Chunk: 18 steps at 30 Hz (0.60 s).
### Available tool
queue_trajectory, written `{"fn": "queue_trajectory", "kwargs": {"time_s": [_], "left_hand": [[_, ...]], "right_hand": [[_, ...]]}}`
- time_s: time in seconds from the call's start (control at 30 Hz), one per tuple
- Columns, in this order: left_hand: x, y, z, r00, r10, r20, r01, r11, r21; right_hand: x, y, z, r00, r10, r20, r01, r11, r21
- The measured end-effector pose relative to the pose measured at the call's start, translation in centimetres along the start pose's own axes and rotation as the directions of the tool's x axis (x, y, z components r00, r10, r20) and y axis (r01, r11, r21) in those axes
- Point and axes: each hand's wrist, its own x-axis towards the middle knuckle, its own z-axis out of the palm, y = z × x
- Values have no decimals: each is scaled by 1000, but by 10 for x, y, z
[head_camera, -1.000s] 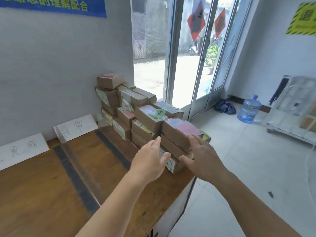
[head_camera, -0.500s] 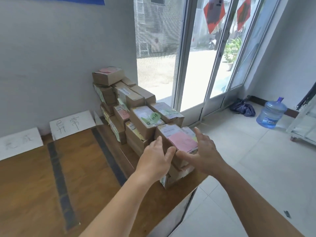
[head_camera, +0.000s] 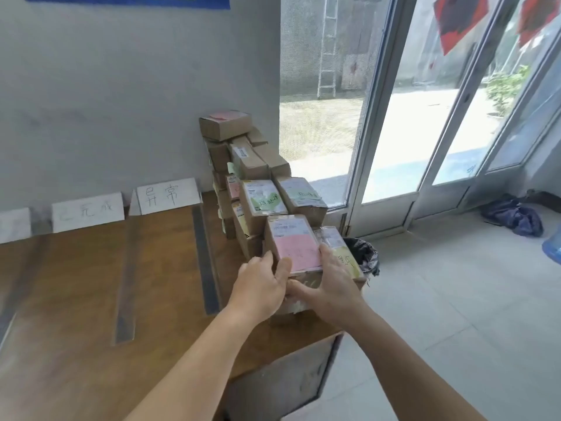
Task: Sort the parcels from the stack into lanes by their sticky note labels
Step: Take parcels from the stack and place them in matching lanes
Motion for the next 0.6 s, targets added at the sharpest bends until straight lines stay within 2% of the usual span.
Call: {"fn": "queue_trajectory", "kwargs": {"time_s": [0.33,0.47,0.6], "left_hand": [[-13,8,1,995,-7,-99,-20,963,-267],[-13,12,3,988,-38,-152,-21,930,-367],[-10,13,1,983,-96,-158,24,913,-407]], "right_hand": [[-8,8,-4,992,-101,-77,107,992,72],[-8,11,-13,992,-117,-41,120,987,106],[-6,29,-28,991,-86,-107,98,989,112]]}}
